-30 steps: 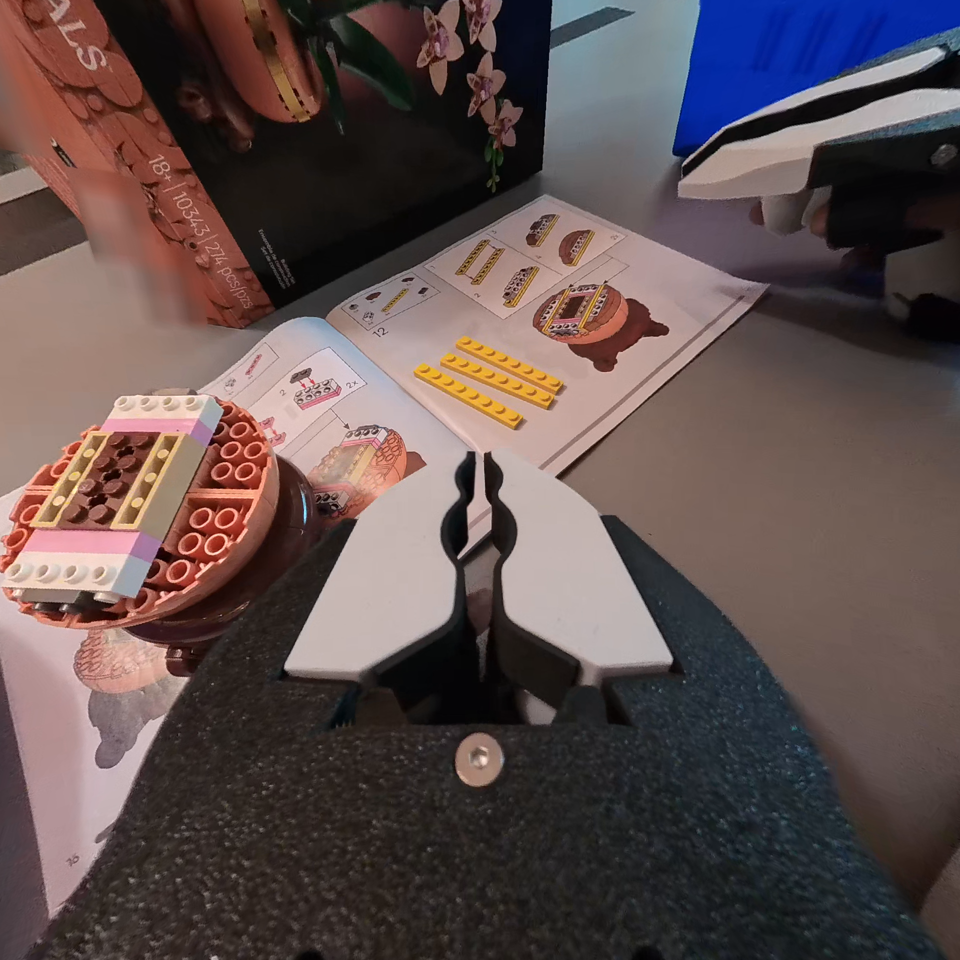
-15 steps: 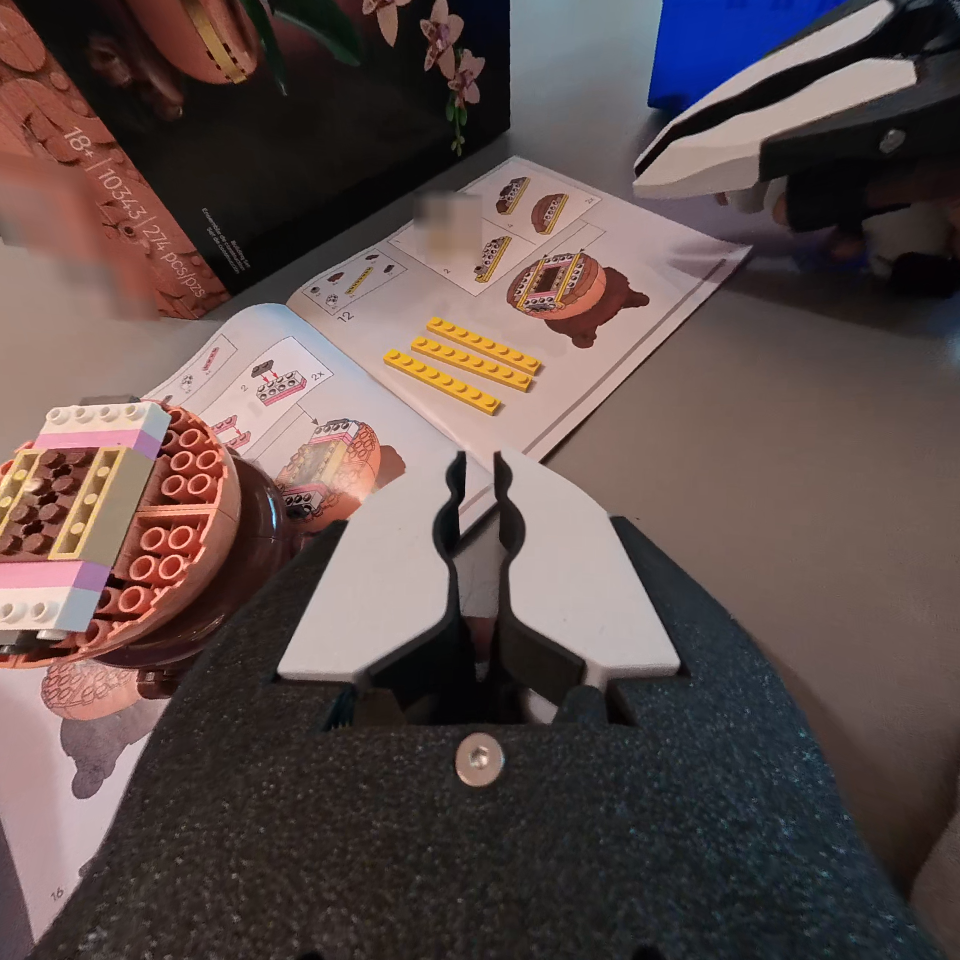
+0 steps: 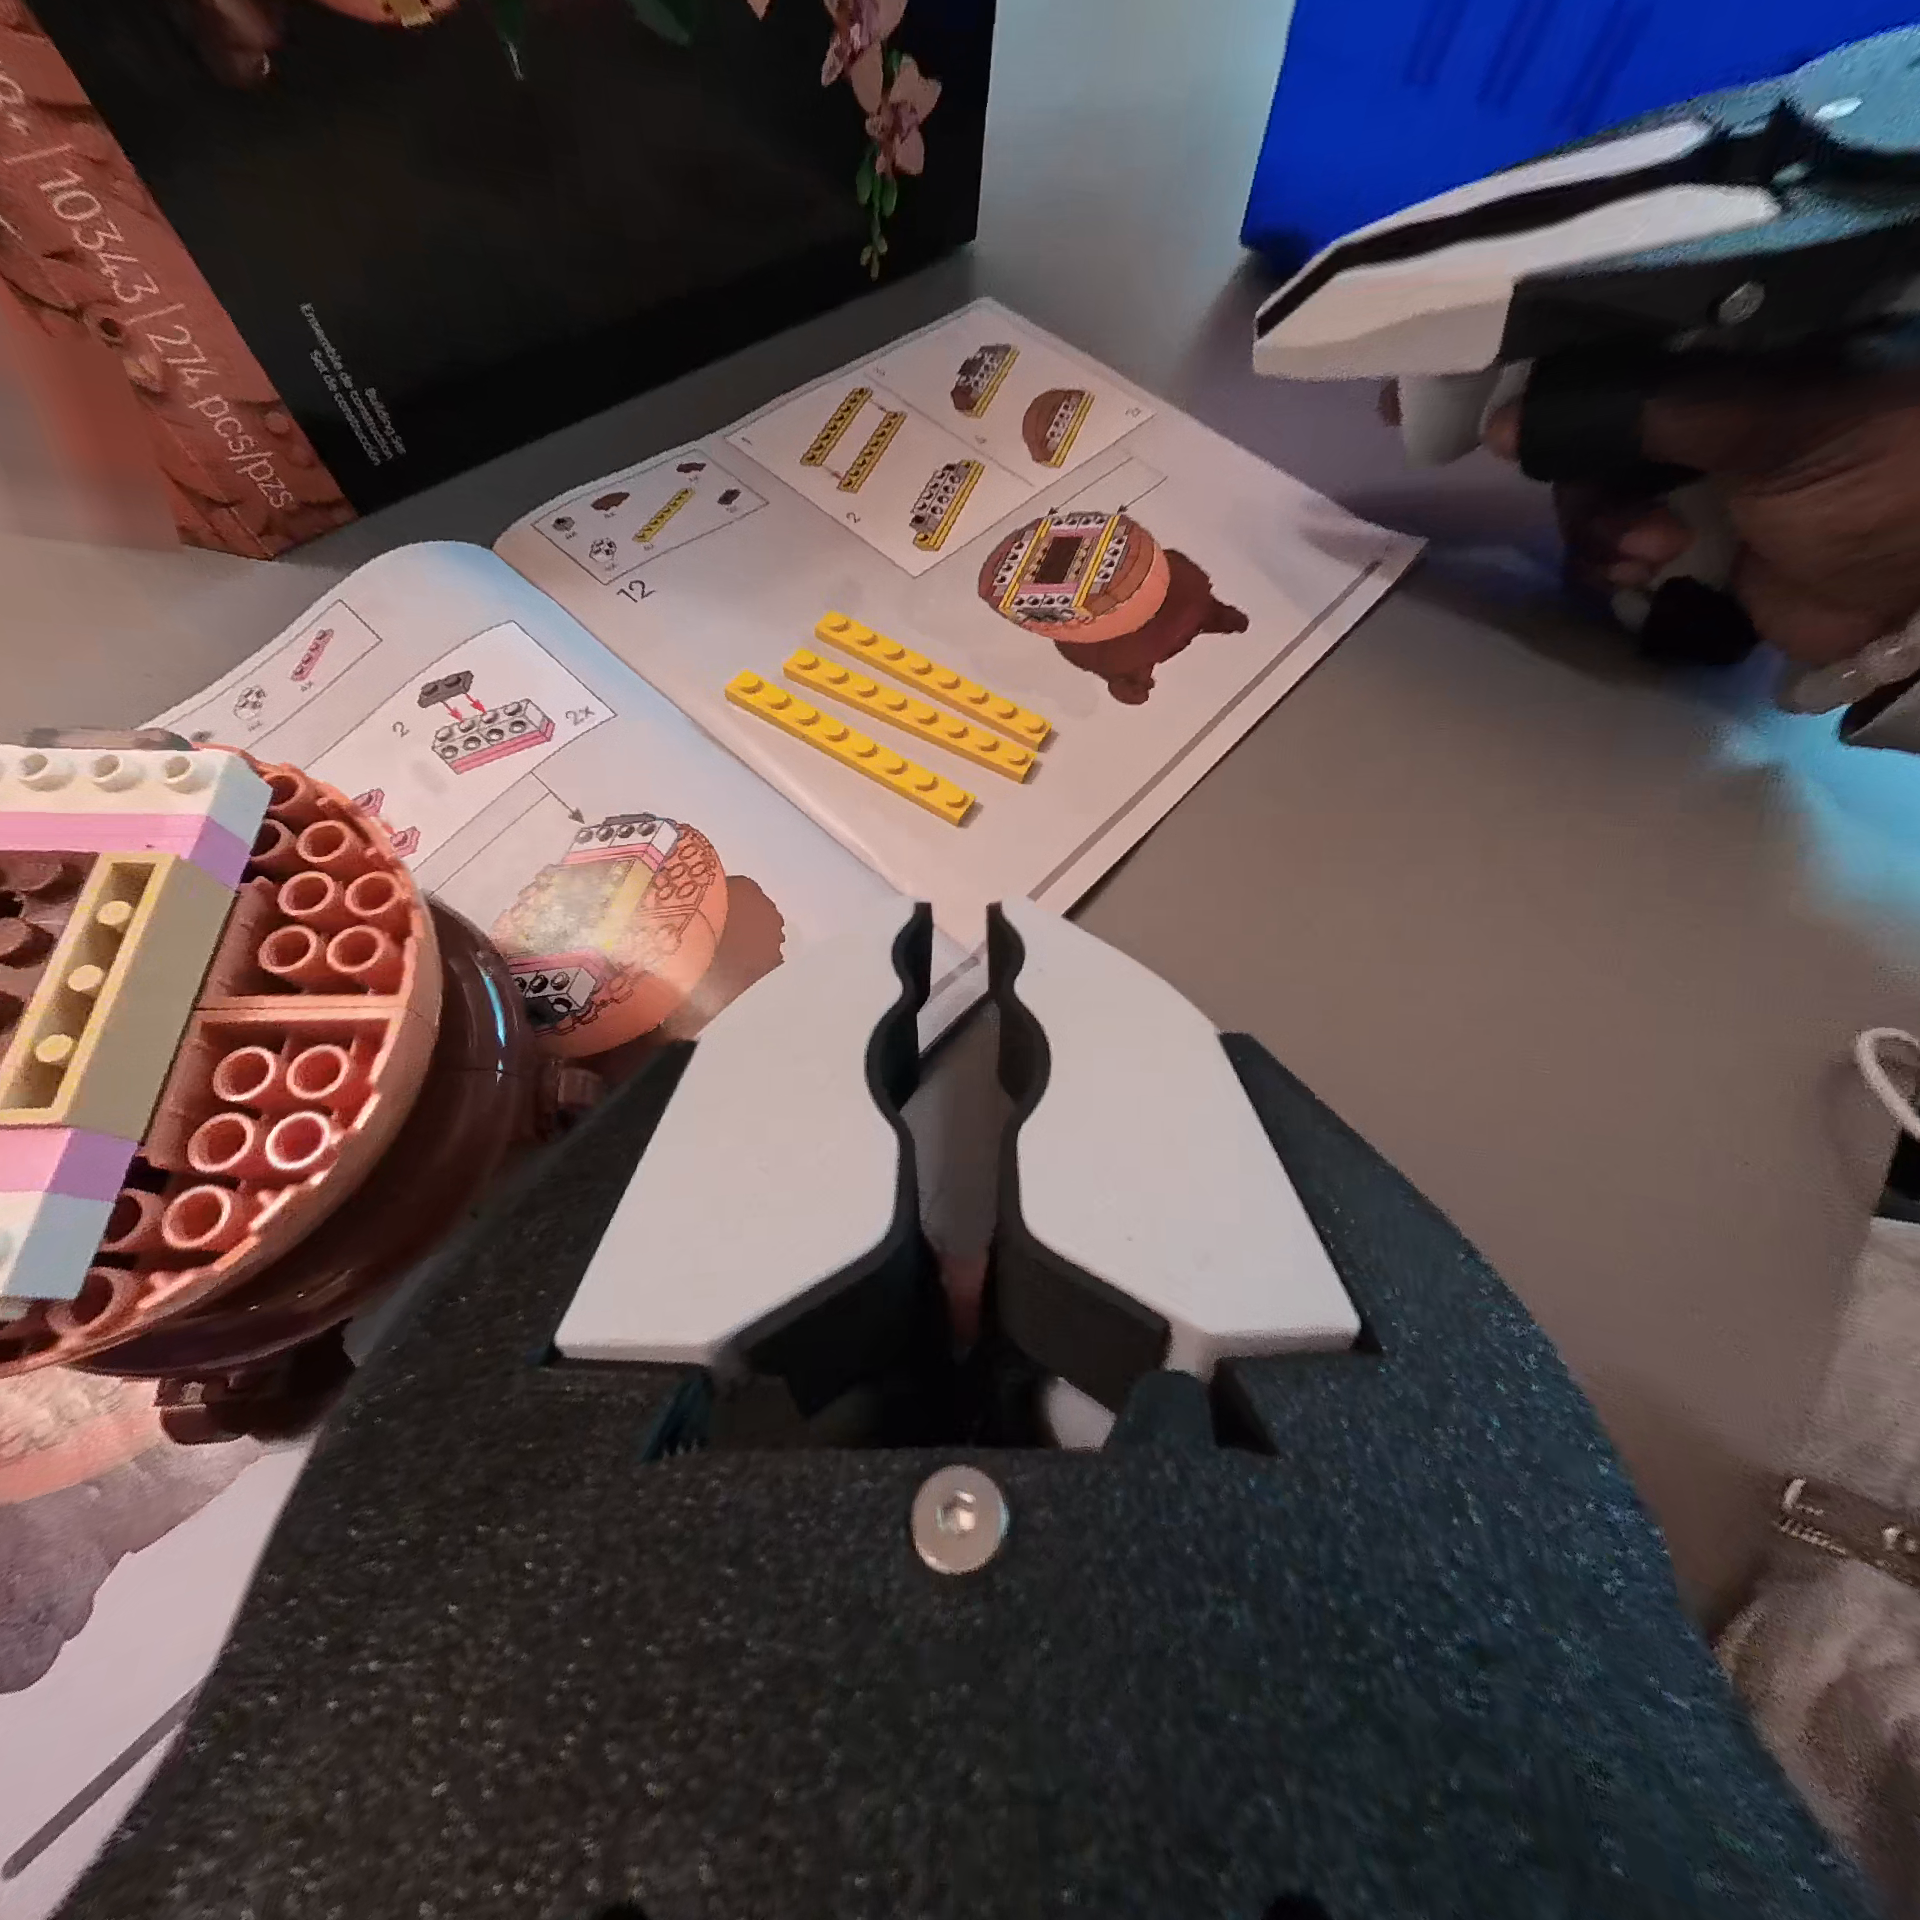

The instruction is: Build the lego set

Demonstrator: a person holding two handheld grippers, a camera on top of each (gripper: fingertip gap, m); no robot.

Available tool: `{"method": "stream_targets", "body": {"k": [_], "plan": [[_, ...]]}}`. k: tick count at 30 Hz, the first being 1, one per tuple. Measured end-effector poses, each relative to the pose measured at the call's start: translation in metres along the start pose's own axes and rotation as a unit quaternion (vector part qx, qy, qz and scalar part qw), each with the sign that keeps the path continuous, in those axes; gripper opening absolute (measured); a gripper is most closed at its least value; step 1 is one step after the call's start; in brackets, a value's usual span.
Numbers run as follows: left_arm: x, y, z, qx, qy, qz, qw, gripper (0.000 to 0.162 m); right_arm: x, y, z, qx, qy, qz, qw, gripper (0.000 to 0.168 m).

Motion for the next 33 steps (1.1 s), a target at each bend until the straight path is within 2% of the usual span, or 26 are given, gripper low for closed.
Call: {"method": "stream_targets", "body": {"k": [5, 10, 14, 16, 18, 21, 22, 24, 26, 27, 28, 29, 31, 33], "plan": [[-0.011, 0.008, 0.002, -0.01, -0.016, 0.053, 0.998, 0.007, 0.002, -0.006, -0.012, -0.081, -0.015, -0.006, 0.997, 0.006], [-0.012, 0.008, 0.003, -0.044, -0.053, 0.066, 0.995, 0.006, 0.008, -0.018, -0.027, -0.186, -0.017, -0.025, 0.982, 0.006], [-0.017, 0.013, 0.01, -0.024, -0.069, 0.092, 0.993, 0.007, 0.009, -0.021, -0.038, -0.262, -0.007, -0.004, 0.965, 0.006], [-0.024, 0.021, 0.021, -0.01, -0.093, 0.112, 0.989, 0.017, 0.01, -0.023, -0.038, -0.252, -0.001, -0.018, 0.967, 0.005], [-0.041, 0.035, 0.044, -0.02, -0.148, 0.129, 0.98, 0.035, 0.009, -0.022, -0.037, -0.212, 0.024, -0.028, 0.976, 0.005], [-0.095, 0.048, 0.077, -0.019, -0.213, 0.113, 0.97, 0.063, 0.005, -0.013, -0.031, -0.139, 0.054, -0.02, 0.989, 0.005], [-0.119, 0.047, 0.079, -0.013, -0.202, 0.098, 0.974, 0.071, 0.004, -0.012, -0.031, -0.125, 0.063, -0.019, 0.99, 0.005], [-0.174, 0.042, 0.058, 0.001, -0.104, 0.067, 0.992, 0.078, 0.003, -0.011, -0.033, -0.121, 0.077, -0.019, 0.989, 0.005], [-0.242, 0.036, 0.02, 0.009, 0.047, 0.027, 0.998, 0.069, 0.001, -0.014, -0.038, -0.139, 0.087, -0.018, 0.986, 0.006], [-0.274, 0.032, 0.005, 0.022, 0.108, 0.005, 0.994, 0.056, 0.001, -0.015, -0.04, -0.149, 0.09, -0.016, 0.985, 0.006], [-0.3, 0.027, -0.007, 0.044, 0.146, -0.03, 0.988, 0.028, 0.0, -0.015, -0.041, -0.155, 0.093, -0.013, 0.984, 0.006], [-0.317, 0.019, -0.017, 0.067, 0.165, -0.076, 0.981, 0.003, -0.001, -0.014, -0.042, -0.155, 0.094, -0.01, 0.983, 0.006], [-0.328, -0.013, -0.033, 0.089, 0.15, -0.201, 0.964, 0.0, -0.002, -0.011, -0.04, -0.143, 0.094, -0.003, 0.985, 0.006], [-0.324, -0.05, -0.046, 0.126, 0.11, -0.317, 0.934, 0.0, -0.002, -0.008, -0.036, -0.121, 0.091, 0.003, 0.988, 0.006]]}}
Point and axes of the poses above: each gripper's, where its closed fingertips meet, x out along the fingers, y out of its top, z = x × y across the jaws, the point moved 1 cm from there along -x, back along the fingers, and after that the axes turned 15 degrees about -y, right-handed, at the moved point
